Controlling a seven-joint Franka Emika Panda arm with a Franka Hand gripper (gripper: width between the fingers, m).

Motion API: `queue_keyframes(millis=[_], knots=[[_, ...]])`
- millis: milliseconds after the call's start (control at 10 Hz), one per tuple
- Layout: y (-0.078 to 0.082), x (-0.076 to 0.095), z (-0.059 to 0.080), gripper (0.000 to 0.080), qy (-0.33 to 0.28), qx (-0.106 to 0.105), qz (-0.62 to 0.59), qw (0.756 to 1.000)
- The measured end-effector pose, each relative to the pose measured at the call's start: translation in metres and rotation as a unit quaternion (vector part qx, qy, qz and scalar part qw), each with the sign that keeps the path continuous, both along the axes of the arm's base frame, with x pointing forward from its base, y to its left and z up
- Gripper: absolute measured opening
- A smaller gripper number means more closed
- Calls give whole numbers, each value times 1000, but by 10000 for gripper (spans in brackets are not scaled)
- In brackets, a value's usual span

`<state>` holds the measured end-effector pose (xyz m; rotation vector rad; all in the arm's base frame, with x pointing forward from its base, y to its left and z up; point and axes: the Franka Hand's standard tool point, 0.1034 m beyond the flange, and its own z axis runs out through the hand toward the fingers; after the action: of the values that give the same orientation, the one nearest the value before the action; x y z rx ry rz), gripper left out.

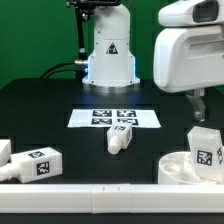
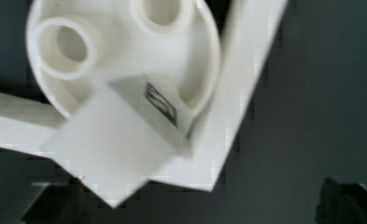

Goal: Assemble stool

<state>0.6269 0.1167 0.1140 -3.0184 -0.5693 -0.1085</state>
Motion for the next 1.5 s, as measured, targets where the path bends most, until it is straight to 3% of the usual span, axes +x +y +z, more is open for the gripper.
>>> queue_keyframes(millis=[300, 500, 800, 1100, 1200, 1300, 1400, 1500], knots=[[-2, 1, -4, 649, -9, -10, 84, 996], [-6, 8, -23, 649, -10, -21, 114, 993], [-9, 17, -37, 649, -20, -24, 126, 991], [-11, 17, -40, 622, -18, -23, 111, 993], [-11, 17, -40, 446, -18, -23, 111, 993], [-11, 17, -40, 446, -16, -21, 92, 995], [-11, 17, -40, 340, -14, -19, 51, 998], [-11, 17, -41, 340, -11, -17, 19, 1000]])
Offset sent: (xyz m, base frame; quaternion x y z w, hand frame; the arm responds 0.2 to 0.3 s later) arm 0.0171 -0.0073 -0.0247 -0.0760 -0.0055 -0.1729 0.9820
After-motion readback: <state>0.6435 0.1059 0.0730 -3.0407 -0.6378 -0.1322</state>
